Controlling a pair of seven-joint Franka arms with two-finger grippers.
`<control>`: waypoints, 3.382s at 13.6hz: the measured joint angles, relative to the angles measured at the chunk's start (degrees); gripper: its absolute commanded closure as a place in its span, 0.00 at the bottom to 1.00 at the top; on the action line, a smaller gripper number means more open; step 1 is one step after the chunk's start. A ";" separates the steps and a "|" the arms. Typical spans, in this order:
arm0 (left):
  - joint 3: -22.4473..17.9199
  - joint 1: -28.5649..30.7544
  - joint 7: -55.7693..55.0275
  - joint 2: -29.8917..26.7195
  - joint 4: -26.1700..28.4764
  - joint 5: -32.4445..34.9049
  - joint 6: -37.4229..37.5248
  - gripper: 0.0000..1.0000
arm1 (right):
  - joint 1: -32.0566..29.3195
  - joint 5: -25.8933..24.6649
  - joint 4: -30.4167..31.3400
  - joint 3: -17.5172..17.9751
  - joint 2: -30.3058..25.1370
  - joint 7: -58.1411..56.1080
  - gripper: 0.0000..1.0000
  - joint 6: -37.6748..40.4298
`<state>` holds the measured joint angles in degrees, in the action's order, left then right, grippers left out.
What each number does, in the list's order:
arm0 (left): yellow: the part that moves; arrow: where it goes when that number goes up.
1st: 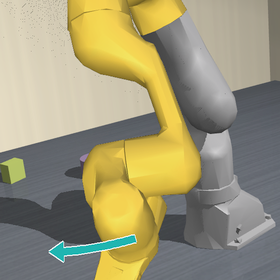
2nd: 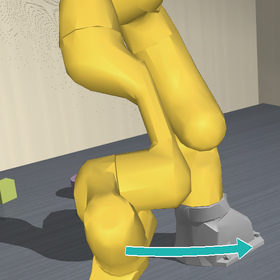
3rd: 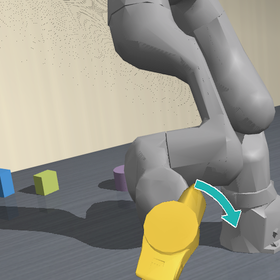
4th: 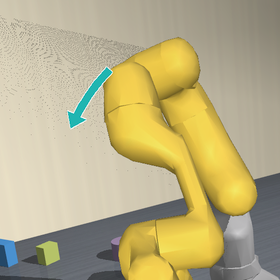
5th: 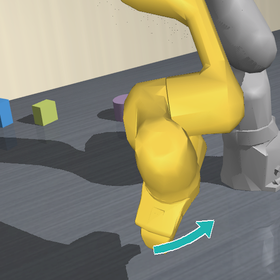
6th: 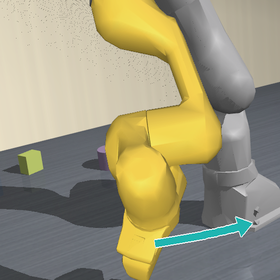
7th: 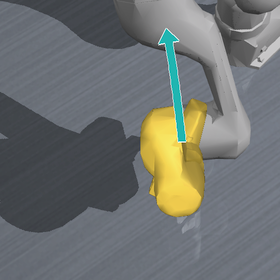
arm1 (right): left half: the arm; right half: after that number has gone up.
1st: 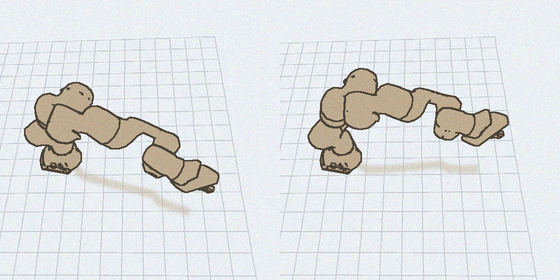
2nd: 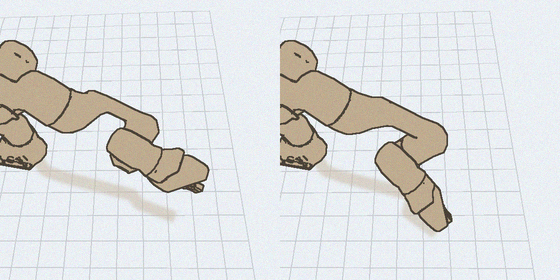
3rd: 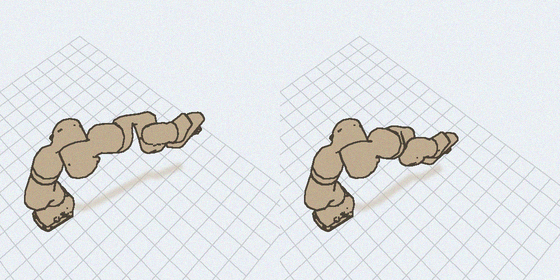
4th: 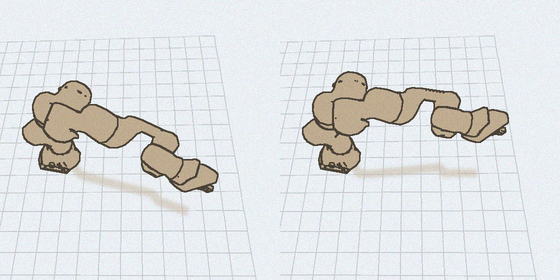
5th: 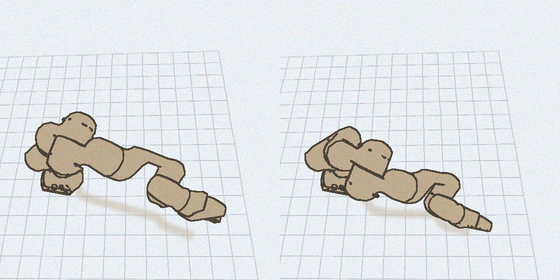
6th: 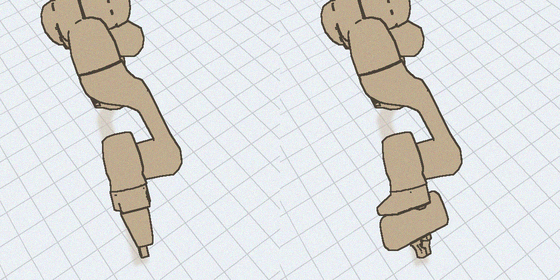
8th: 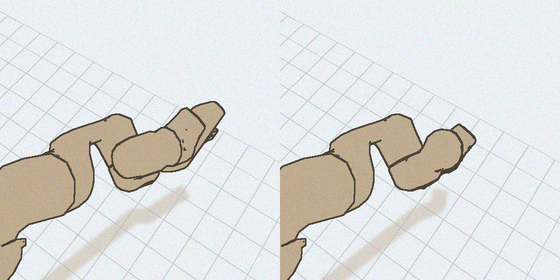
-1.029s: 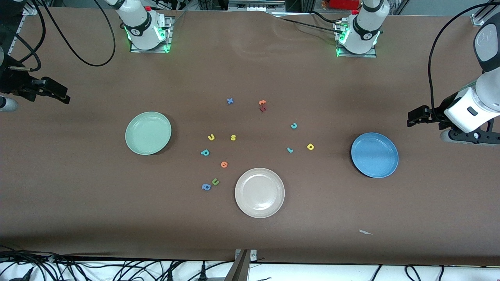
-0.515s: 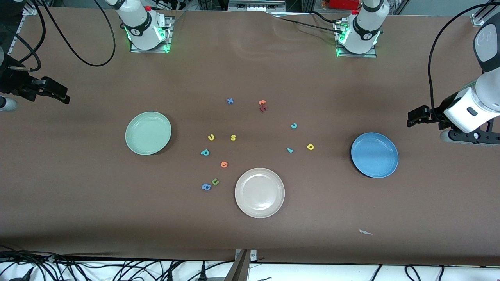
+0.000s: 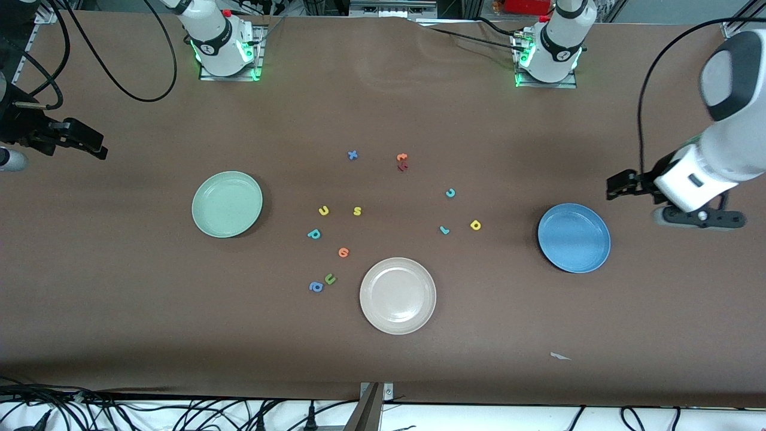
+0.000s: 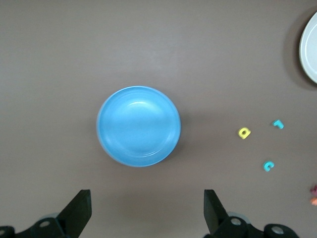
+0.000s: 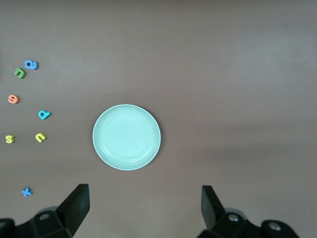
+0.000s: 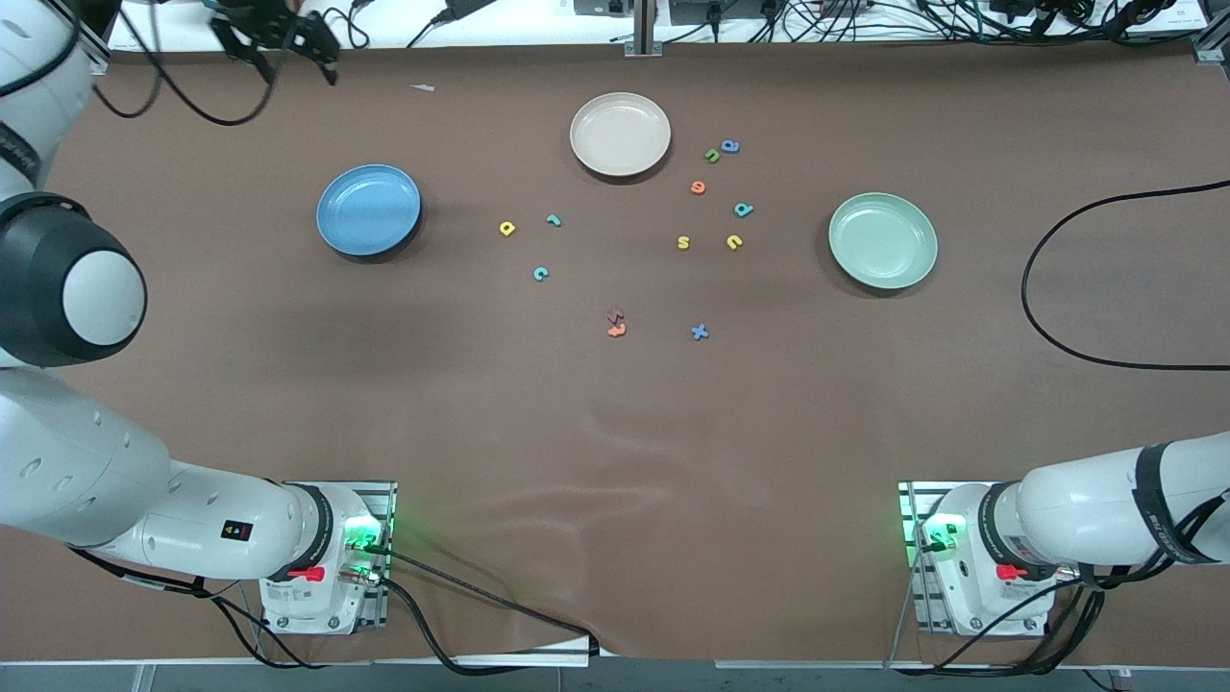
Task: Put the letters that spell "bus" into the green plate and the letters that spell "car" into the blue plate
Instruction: 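Grasp yellow a with the left gripper while the right gripper grasps teal d, then place yellow a on the blue plate while the right gripper places teal d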
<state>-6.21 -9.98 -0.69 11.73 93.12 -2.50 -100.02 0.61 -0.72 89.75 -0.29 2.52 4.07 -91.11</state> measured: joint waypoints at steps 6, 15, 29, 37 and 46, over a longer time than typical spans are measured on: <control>10.02 -0.91 -14.93 9.28 1.93 0.00 -11.78 0.00 | 0.82 0.09 0.23 0.38 0.19 0.00 0.00 0.27; 15.72 -3.85 -25.83 15.37 16.71 0.00 -36.82 0.00 | 14.82 0.10 1.34 1.15 14.43 11.95 0.00 -10.95; 15.68 -5.39 -28.45 22.38 18.43 4.70 -44.97 0.44 | 26.88 0.09 1.54 1.23 39.33 62.64 0.31 -40.41; 15.36 -5.31 -28.49 22.70 18.42 6.41 -44.82 0.63 | 28.16 0.09 1.52 1.23 41.09 64.96 0.56 -41.35; 15.42 -5.34 -28.62 22.55 18.37 6.41 -44.70 0.73 | 28.18 -0.16 0.32 0.87 41.14 63.82 0.88 -41.16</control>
<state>9.21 -15.32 -29.31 34.28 111.50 3.91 -144.73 28.79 -0.88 90.07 0.58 43.66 67.89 -132.27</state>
